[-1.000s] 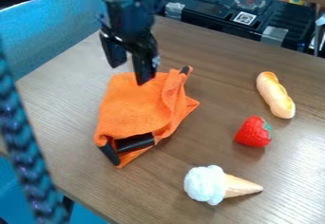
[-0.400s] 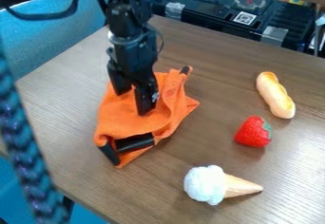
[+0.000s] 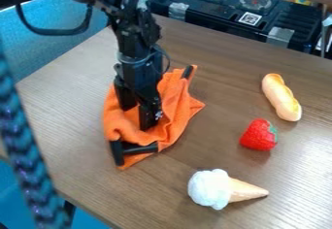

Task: Move the cloth from bottom to top

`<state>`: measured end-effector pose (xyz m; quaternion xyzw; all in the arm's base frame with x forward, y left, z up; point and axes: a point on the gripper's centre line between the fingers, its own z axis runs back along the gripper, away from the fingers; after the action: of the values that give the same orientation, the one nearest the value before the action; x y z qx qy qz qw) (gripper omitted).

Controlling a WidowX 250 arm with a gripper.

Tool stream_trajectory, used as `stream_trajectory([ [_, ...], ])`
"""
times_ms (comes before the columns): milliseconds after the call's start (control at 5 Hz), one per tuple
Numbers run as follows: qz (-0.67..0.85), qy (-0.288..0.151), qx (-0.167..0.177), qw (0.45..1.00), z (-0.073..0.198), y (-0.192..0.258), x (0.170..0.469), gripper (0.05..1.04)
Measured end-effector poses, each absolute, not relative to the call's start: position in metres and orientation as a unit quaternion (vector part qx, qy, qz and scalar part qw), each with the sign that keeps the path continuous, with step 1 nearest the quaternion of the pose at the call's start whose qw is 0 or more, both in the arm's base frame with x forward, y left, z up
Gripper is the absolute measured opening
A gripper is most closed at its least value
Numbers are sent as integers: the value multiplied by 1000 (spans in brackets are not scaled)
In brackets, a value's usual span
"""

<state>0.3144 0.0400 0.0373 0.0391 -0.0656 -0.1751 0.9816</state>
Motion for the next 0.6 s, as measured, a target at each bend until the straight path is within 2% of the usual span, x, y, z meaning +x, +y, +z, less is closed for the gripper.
stream_trajectory([
  [200, -160, -65, 53, 984, 36, 47, 339, 999],
  [600, -112, -55, 49, 991, 35, 56, 397, 999],
])
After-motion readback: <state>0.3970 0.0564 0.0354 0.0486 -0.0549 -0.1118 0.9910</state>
